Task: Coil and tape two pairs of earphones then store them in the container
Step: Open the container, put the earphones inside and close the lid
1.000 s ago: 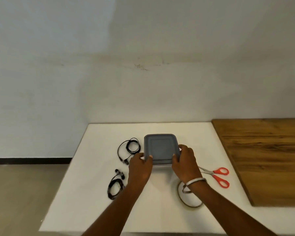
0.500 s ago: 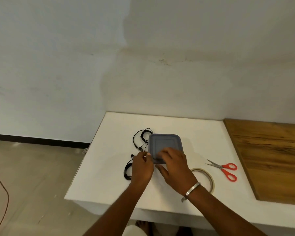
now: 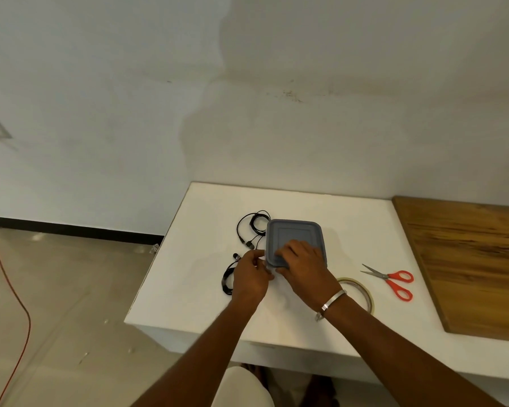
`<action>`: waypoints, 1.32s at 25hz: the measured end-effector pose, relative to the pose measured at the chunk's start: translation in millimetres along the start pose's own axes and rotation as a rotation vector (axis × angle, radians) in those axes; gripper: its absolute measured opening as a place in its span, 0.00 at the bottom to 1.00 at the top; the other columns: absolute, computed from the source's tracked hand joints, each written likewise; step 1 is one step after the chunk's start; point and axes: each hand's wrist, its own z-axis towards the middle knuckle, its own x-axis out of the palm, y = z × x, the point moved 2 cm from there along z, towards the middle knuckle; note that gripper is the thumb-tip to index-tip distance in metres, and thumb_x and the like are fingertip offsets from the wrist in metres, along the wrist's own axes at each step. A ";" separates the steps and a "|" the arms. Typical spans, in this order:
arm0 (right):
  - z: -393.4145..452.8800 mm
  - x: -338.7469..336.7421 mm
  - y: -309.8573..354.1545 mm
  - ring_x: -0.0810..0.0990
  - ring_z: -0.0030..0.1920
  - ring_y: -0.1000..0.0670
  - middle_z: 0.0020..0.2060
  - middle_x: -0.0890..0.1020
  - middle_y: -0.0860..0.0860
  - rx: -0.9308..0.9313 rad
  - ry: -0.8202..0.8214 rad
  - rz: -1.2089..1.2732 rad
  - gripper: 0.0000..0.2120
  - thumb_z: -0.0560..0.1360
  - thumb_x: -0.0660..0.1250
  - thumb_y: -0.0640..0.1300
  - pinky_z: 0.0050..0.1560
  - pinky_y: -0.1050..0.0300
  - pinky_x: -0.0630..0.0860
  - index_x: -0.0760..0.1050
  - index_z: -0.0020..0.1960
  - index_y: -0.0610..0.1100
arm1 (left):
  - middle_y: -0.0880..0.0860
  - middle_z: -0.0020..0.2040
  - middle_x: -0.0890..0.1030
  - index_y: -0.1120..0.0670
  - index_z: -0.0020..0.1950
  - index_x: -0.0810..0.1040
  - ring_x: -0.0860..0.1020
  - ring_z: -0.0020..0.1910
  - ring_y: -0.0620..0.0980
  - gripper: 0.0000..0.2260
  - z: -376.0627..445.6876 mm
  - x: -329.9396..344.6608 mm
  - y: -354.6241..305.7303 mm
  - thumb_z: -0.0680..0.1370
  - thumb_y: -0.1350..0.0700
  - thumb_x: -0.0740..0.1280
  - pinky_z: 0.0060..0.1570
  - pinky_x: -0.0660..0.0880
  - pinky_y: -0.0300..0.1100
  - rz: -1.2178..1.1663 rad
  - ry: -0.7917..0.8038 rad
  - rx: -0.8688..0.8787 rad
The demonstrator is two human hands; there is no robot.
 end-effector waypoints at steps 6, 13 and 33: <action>-1.3 0.0 -1.1 0.79 0.38 0.50 0.40 0.80 0.49 -0.136 -0.014 -0.060 0.16 0.61 0.80 0.44 0.38 0.57 0.77 0.77 0.44 0.45 | 0.52 0.41 0.81 0.60 0.60 0.76 0.81 0.39 0.47 0.11 8.2 -2.2 6.4 0.79 0.66 0.62 0.47 0.80 0.42 0.057 -0.013 -0.001; 7.4 2.4 9.7 0.78 0.40 0.48 0.41 0.79 0.47 -0.088 -0.060 -0.107 0.12 0.66 0.76 0.47 0.39 0.53 0.76 0.75 0.43 0.45 | 0.53 0.49 0.82 0.59 0.59 0.78 0.80 0.41 0.42 0.10 6.0 -4.6 8.4 0.78 0.65 0.64 0.34 0.76 0.27 0.056 -0.014 -0.008; 0.4 -98.2 -97.1 0.74 0.39 0.47 0.42 0.77 0.45 0.586 -0.633 0.434 0.11 0.80 0.60 0.46 0.38 0.55 0.68 0.72 0.52 0.37 | 0.57 0.48 0.83 0.58 0.54 0.75 0.83 0.38 0.47 0.07 -5.1 -0.9 -0.1 0.78 0.65 0.62 0.31 0.73 0.26 0.008 -0.023 -0.073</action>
